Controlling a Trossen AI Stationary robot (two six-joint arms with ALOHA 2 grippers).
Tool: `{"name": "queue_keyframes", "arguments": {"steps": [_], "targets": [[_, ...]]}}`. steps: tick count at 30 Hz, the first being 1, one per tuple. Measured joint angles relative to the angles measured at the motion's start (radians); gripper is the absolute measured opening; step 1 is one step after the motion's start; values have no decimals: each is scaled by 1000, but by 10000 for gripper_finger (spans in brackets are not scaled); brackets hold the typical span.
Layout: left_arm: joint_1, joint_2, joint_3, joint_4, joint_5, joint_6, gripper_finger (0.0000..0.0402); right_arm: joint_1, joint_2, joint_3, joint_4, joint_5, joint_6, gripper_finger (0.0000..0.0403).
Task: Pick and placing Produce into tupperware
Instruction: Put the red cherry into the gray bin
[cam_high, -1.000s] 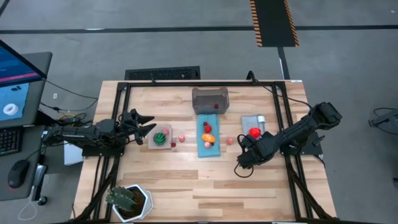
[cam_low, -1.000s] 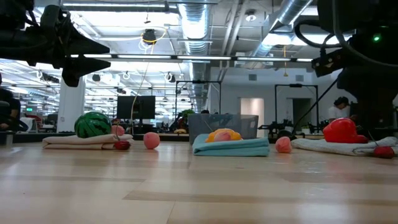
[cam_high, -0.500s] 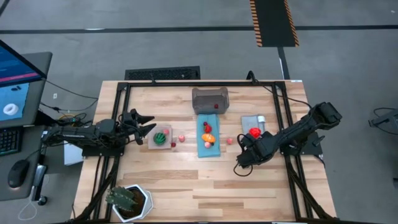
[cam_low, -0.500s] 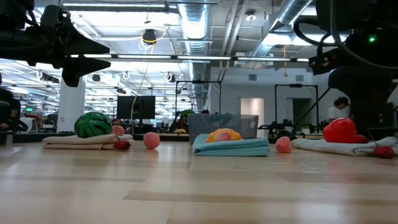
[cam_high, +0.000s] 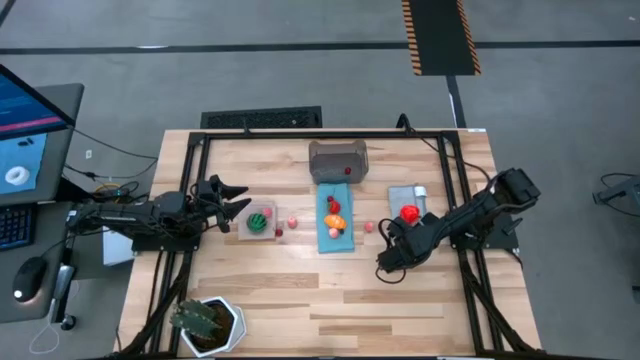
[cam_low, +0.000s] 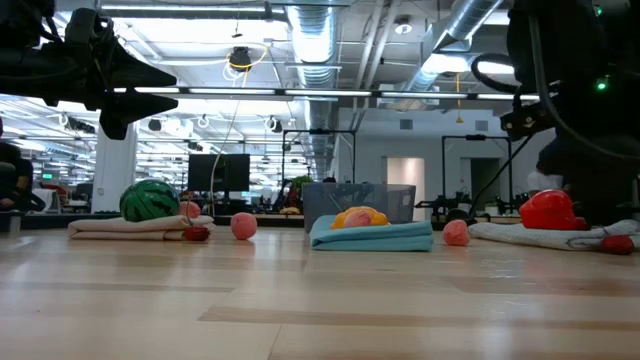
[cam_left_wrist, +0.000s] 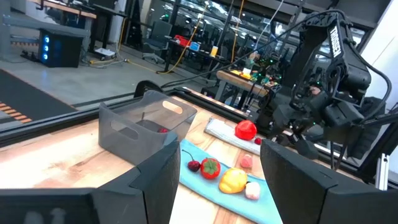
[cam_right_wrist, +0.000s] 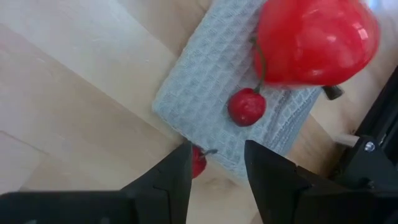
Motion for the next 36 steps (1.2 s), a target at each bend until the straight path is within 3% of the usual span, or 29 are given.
{"name": "queue_keyframes", "arguments": {"steps": [8, 16, 36], "targets": [[0, 0, 0, 0, -1, 0, 213, 0, 0, 0, 3, -13, 2, 128], [0, 0, 0, 0, -2, 0, 213, -2, 0, 0, 4, -24, -17, 17], [0, 0, 0, 0, -11, 3, 213, 0, 0, 10, -16, -35, -23, 10]]}}
